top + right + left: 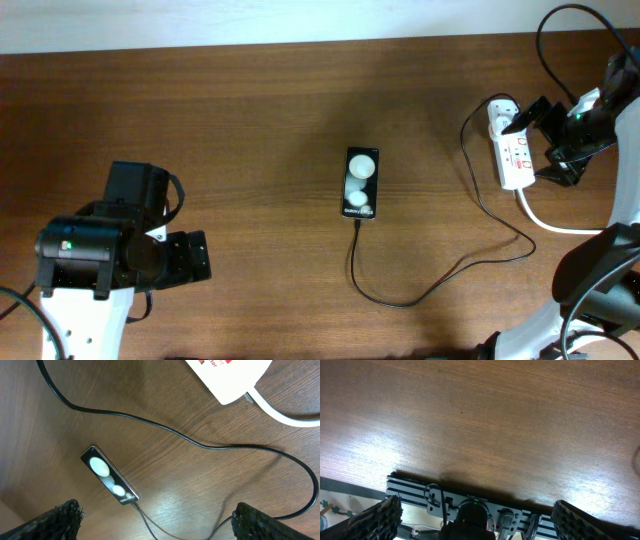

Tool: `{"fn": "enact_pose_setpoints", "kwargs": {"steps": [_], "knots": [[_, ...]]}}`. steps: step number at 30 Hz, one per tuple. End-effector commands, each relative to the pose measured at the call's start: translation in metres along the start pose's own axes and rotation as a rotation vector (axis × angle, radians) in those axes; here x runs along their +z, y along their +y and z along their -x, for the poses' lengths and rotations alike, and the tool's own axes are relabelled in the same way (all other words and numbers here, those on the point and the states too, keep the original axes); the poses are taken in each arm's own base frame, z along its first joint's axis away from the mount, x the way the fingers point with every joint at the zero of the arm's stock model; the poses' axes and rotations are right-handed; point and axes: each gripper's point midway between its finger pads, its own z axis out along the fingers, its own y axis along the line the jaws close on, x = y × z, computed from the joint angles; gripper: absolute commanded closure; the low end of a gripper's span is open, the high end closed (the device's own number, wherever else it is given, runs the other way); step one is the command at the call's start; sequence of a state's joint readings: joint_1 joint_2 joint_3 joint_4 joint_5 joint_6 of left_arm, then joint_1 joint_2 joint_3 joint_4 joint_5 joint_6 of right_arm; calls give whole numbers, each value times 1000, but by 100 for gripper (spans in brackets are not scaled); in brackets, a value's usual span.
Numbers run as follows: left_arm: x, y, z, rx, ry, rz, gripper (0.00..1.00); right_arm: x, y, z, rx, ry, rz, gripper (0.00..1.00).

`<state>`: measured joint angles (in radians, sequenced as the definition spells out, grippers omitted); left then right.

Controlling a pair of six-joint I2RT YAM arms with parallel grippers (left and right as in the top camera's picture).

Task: Plug charger to phone and switch on socket
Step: 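Lift the right gripper off the power strip and pull back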

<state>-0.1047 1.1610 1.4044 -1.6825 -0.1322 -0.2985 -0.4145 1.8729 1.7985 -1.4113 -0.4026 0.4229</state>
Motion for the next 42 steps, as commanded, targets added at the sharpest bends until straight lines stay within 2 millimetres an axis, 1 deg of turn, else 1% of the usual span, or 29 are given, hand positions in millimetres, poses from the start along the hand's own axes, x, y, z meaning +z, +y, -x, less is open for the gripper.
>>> {"fn": "enact_pose_setpoints", "kwargs": {"steps": [1, 7, 9, 14, 15, 19, 22, 25, 28, 31, 32, 34, 37, 38, 39, 40, 42], "knots": [[-1, 3, 0, -6, -11, 9, 1, -8, 4, -4, -12, -16, 13, 1], [-1, 3, 0, -6, -11, 9, 1, -8, 4, -4, -12, -15, 13, 1], [-1, 3, 0, -6, -11, 9, 1, -13, 6, -6, -19, -29, 19, 1], [-1, 3, 0, -6, -11, 9, 1, -65, 21, -26, -84, -167, 82, 1], [-1, 3, 0, -6, -11, 9, 1, -71, 23, -30, -92, -185, 90, 1], [-1, 3, 0, -6, -11, 9, 1, -110, 31, -52, -142, -292, 139, 1], [-1, 3, 0, -6, -11, 9, 1, -140, 35, -74, -185, -382, 179, 1], [-1, 3, 0, -6, -11, 9, 1, -164, 37, -94, -220, -456, 213, 1], [-1, 3, 0, -6, -11, 9, 1, -194, 38, -127, -276, -556, 262, 1], [-1, 3, 0, -6, -11, 9, 1, -209, 51, -172, -403, -591, 331, 1], [-1, 3, 0, -6, -11, 9, 1, -218, 52, -191, -446, -618, 362, 1], [-1, 3, 0, -6, -11, 9, 1, -234, 46, -218, -495, -676, 407, 1], [-1, 3, 0, -6, -11, 9, 1, -248, 41, -255, -585, -715, 477, 1], [-1, 3, 0, -6, -11, 9, 1, -251, 40, -262, -606, -718, 492, 1], [-1, 3, 0, -6, -11, 9, 1, -253, 36, -264, -612, -740, 485, 1], [-1, 3, 0, -6, -11, 9, 1, -258, 29, -268, -616, -776, 478, 2], [-1, 3, 0, -6, -11, 9, 1, -262, 22, -270, -606, -814, 464, 1]]}}
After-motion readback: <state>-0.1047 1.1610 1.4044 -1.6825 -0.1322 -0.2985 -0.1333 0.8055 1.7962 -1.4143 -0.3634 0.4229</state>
